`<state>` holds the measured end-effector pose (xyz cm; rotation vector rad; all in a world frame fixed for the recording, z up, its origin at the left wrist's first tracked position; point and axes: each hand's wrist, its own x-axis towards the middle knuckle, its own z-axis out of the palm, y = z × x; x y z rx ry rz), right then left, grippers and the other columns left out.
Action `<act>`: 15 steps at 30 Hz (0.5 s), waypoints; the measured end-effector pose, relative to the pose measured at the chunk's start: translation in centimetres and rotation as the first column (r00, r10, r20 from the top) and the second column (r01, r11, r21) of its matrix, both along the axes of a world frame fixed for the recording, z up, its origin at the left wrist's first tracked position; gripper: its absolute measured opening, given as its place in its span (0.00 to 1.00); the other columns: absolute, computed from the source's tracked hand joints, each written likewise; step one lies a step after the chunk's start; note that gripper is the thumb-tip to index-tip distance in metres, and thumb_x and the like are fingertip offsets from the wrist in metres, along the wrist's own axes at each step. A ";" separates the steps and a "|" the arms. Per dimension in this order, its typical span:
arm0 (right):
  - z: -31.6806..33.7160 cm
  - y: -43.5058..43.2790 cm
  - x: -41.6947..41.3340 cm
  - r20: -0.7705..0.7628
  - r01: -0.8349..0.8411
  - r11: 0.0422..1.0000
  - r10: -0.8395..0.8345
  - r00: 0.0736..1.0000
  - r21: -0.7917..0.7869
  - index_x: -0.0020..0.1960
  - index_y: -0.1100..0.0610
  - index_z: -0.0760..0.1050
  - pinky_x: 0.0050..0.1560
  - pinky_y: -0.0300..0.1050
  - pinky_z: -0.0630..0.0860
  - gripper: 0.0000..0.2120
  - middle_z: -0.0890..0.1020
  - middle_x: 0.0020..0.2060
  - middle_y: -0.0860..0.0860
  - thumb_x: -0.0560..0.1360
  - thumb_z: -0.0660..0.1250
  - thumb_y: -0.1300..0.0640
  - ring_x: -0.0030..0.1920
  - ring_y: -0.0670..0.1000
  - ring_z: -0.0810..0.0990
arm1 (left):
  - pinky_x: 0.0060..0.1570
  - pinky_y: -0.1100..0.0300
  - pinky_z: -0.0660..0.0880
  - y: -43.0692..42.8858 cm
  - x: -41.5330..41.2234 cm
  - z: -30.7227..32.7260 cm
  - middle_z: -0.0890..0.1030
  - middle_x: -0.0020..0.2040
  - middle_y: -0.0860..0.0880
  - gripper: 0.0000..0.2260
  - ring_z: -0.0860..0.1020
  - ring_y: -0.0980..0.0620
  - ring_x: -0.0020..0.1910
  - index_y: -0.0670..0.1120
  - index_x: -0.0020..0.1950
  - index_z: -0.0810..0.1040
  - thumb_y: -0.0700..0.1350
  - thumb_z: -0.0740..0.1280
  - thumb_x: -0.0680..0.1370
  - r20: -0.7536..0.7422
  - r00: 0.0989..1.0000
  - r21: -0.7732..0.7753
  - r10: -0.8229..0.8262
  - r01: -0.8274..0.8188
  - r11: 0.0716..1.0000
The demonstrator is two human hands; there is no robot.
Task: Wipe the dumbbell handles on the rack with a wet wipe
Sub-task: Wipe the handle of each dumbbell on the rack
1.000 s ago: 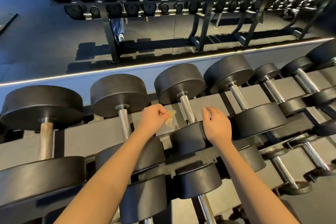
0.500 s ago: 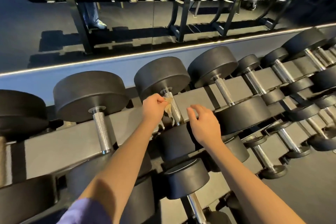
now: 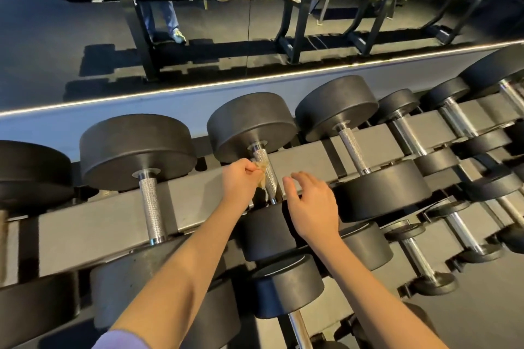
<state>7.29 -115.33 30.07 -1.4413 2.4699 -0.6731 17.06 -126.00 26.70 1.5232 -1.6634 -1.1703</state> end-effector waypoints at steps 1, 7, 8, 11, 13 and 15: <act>0.0 0.0 0.0 -0.004 0.000 1.000 0.000 1.000 -0.005 0.64 0.51 0.75 0.66 0.53 0.67 0.24 0.77 0.63 0.48 0.80 0.51 0.40 0.64 0.49 0.72 | 0.35 0.69 0.70 0.1 -0.1 0.0 0.78 0.36 0.53 0.03 0.76 0.57 0.37 0.42 0.42 0.80 0.40 0.69 0.76 -0.003 1.000 -0.009 0.013 -0.013 1.000; 0.0 0.1 0.1 -0.008 0.002 1.000 -0.002 1.000 0.006 0.63 0.51 0.75 0.67 0.51 0.66 0.23 0.77 0.63 0.48 0.80 0.52 0.40 0.64 0.49 0.72 | 0.41 0.67 0.68 -1.8 -1.4 0.9 0.81 0.46 0.46 0.05 0.75 0.54 0.44 0.40 0.48 0.82 0.39 0.67 0.77 -0.043 0.964 -0.038 0.262 -0.264 0.964; 0.1 0.1 0.1 -0.010 -0.001 1.000 0.001 1.000 0.002 0.63 0.52 0.75 0.67 0.51 0.67 0.23 0.77 0.63 0.48 0.80 0.52 0.41 0.64 0.49 0.72 | 0.42 0.67 0.68 -2.0 -1.5 0.9 0.81 0.46 0.46 0.05 0.75 0.54 0.44 0.40 0.48 0.82 0.39 0.67 0.77 -0.037 0.966 -0.038 0.258 -0.259 0.965; 0.3 0.1 0.1 -0.012 -0.001 1.000 0.001 1.000 0.009 0.65 0.52 0.75 0.67 0.51 0.66 0.23 0.77 0.63 0.49 0.80 0.53 0.41 0.65 0.49 0.72 | 0.33 0.74 0.67 -1.3 -1.0 0.8 0.79 0.40 0.49 0.04 0.75 0.55 0.39 0.41 0.43 0.81 0.39 0.67 0.76 -0.025 0.986 -0.021 0.164 -0.165 0.986; 0.3 0.0 0.1 -0.014 -0.005 1.000 0.006 1.000 0.012 0.65 0.52 0.75 0.67 0.51 0.66 0.23 0.77 0.64 0.49 0.80 0.52 0.41 0.65 0.50 0.72 | 0.30 0.74 0.67 -0.4 -0.4 0.5 0.77 0.35 0.50 0.06 0.74 0.55 0.35 0.42 0.38 0.79 0.38 0.68 0.75 -0.019 0.997 0.000 0.072 -0.072 0.997; 0.3 0.0 0.2 -0.015 -0.006 1.000 0.006 1.000 0.022 0.65 0.52 0.75 0.67 0.52 0.66 0.23 0.77 0.63 0.49 0.80 0.52 0.41 0.65 0.50 0.72 | 0.30 0.75 0.67 0.5 0.1 0.3 0.76 0.33 0.52 0.10 0.74 0.57 0.33 0.45 0.34 0.76 0.38 0.69 0.75 -0.012 1.000 0.028 -0.013 0.013 1.000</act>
